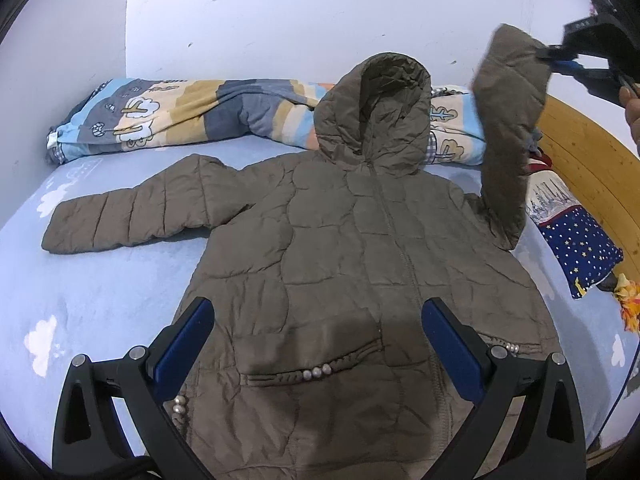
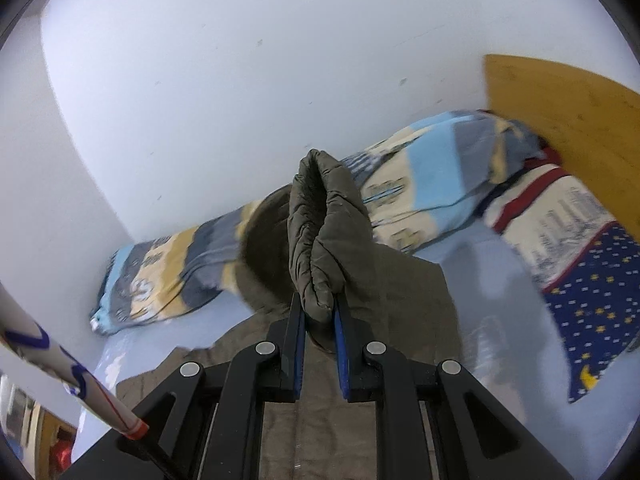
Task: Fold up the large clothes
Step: 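Lift the sleeve with the right gripper, fold it across the body, release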
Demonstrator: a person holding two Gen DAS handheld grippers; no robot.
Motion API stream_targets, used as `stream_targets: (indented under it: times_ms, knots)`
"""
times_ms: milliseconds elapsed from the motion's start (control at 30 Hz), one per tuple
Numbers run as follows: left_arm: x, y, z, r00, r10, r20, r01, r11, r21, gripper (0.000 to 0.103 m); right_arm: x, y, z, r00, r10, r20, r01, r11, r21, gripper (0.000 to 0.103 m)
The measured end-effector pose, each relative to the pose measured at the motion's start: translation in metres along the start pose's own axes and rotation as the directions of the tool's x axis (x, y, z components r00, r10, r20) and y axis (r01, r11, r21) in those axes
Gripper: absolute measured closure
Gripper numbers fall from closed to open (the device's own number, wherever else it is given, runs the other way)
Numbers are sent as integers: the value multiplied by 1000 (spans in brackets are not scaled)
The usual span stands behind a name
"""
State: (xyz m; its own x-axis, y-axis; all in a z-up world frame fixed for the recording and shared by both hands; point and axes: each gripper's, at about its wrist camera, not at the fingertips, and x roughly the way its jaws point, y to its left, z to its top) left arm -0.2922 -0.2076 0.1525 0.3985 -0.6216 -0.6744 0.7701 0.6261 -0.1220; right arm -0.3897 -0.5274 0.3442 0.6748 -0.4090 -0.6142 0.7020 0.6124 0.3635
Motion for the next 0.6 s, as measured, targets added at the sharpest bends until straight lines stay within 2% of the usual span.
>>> stream_targets:
  times_ms: [300,600]
  knots:
    - [12,9,-2,999,12,-35,-12,1000,-12,0,76,41,-48,990,63,-130,-68,997,-34,89]
    - [24,15,-4,998,22,-65,-24,999,-28,0,160,58,-111,955,110,-274,-121,992,-25,89]
